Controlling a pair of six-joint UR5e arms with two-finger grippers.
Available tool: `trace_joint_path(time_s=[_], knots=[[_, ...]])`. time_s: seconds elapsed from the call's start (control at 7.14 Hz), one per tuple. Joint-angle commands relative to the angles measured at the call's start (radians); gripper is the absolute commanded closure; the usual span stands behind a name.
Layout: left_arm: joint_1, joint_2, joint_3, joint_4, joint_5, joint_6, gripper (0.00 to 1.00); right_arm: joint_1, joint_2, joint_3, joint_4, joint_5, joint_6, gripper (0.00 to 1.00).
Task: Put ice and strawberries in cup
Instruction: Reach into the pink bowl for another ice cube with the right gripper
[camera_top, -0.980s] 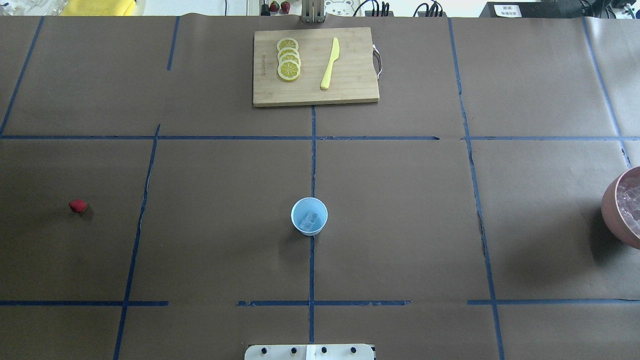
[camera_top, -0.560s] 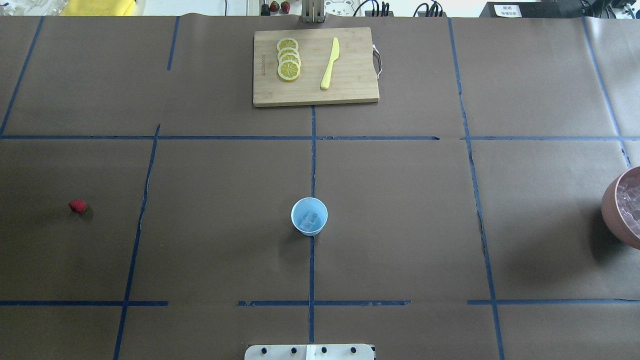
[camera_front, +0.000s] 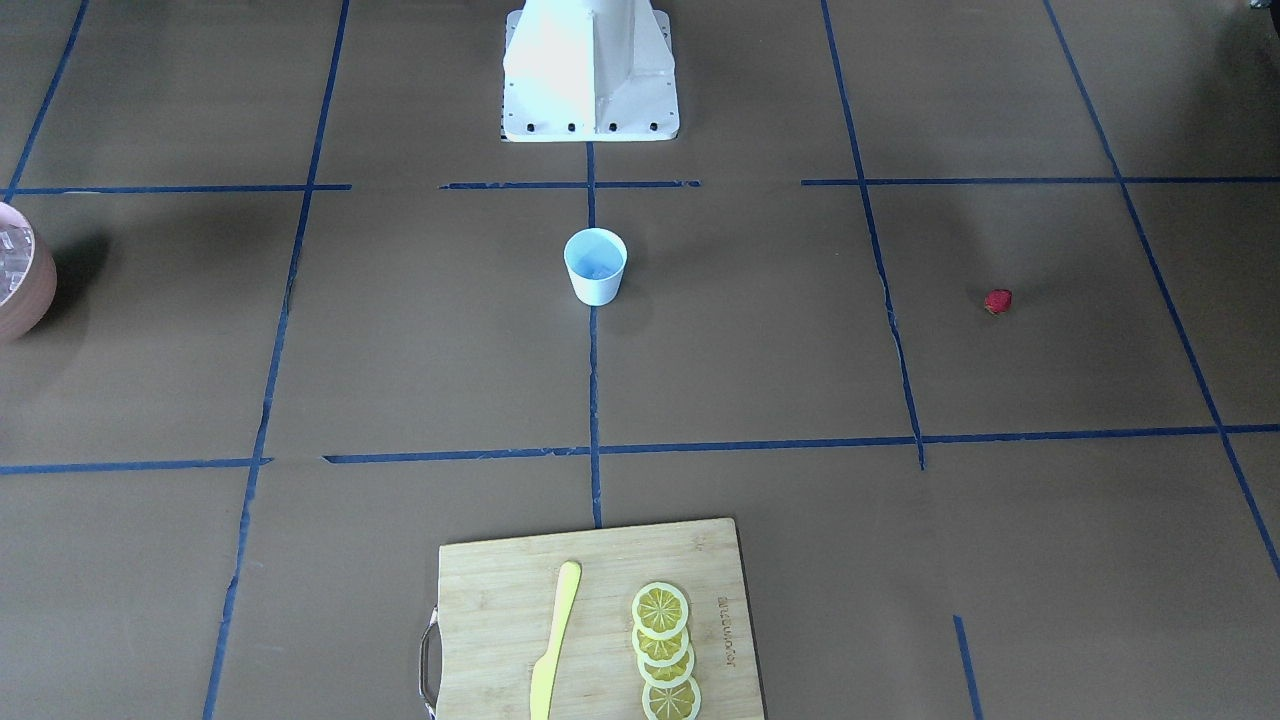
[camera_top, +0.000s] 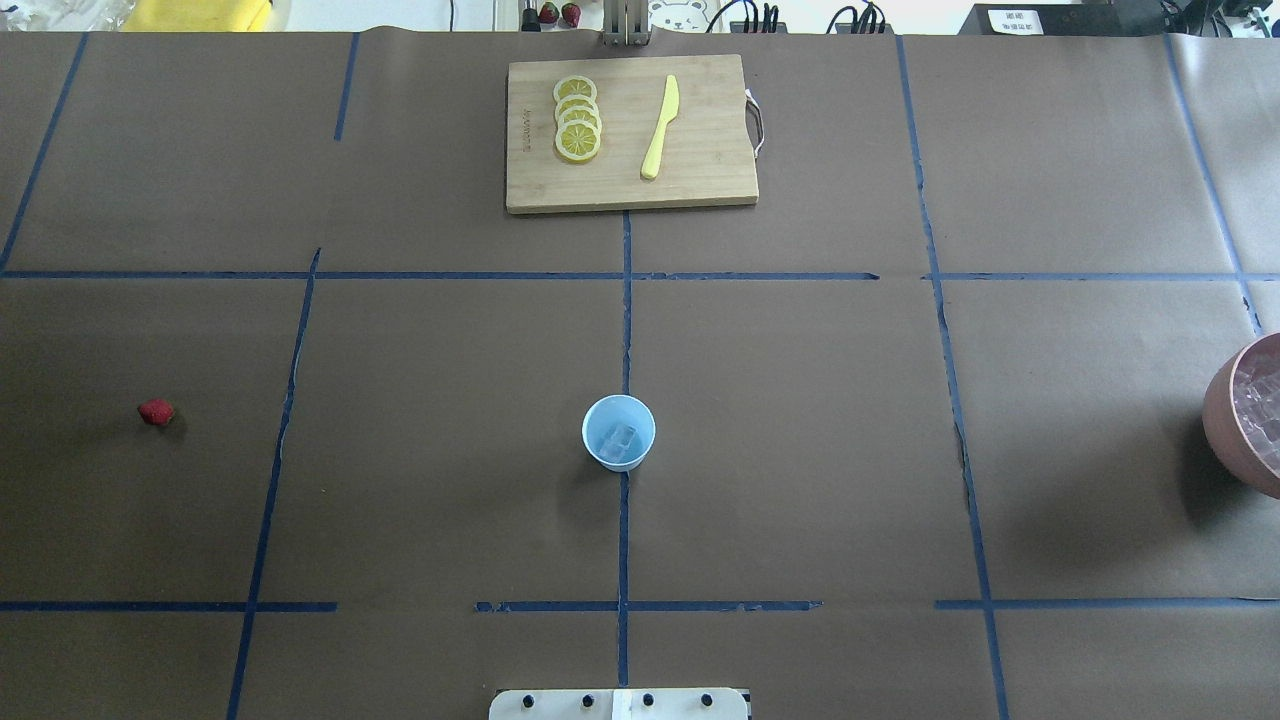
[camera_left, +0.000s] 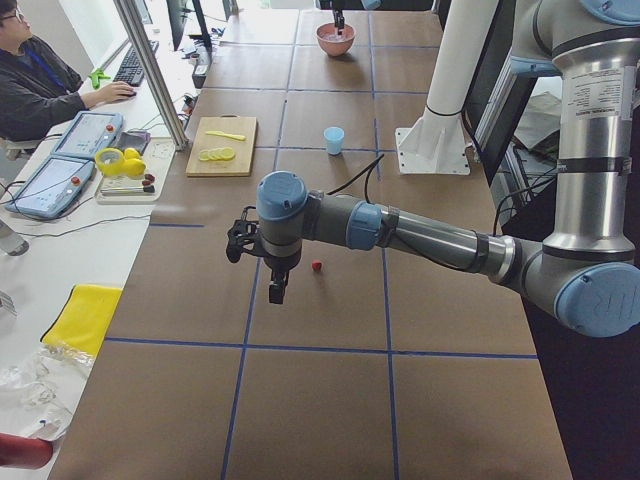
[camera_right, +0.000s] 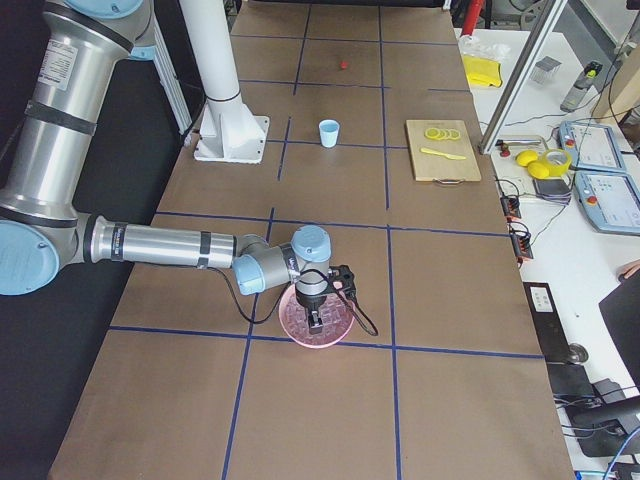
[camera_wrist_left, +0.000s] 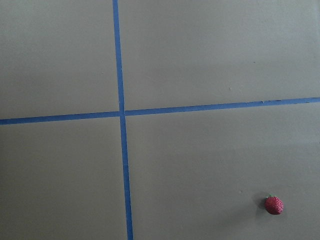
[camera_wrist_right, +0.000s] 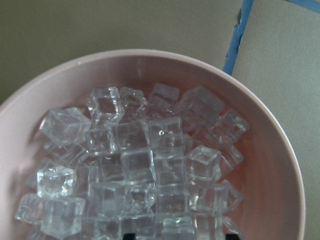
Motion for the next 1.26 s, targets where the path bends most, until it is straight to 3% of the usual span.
trace_joint_path(time_s=[0.0,0.7,0.98,1.12], knots=[[-0.002,0.0,0.0,0.001,0.0,0.0,0.0,-0.005,-0.003,-0.001,0.0,-0.001,-0.01,0.35],[0.0,0.0,-0.003,0.001,0.0,0.0,0.0,-0.005,-0.004,-0.015,0.0,-0.001,-0.027,0.37],[0.0,0.0,-0.003,0.001,0.0,0.0,0.0,-0.006,0.0,-0.016,0.0,0.001,-0.027,0.5],[0.0,0.0,-0.003,0.001,0.0,0.0,0.0,-0.006,0.0,-0.013,0.002,0.001,-0.027,0.66]])
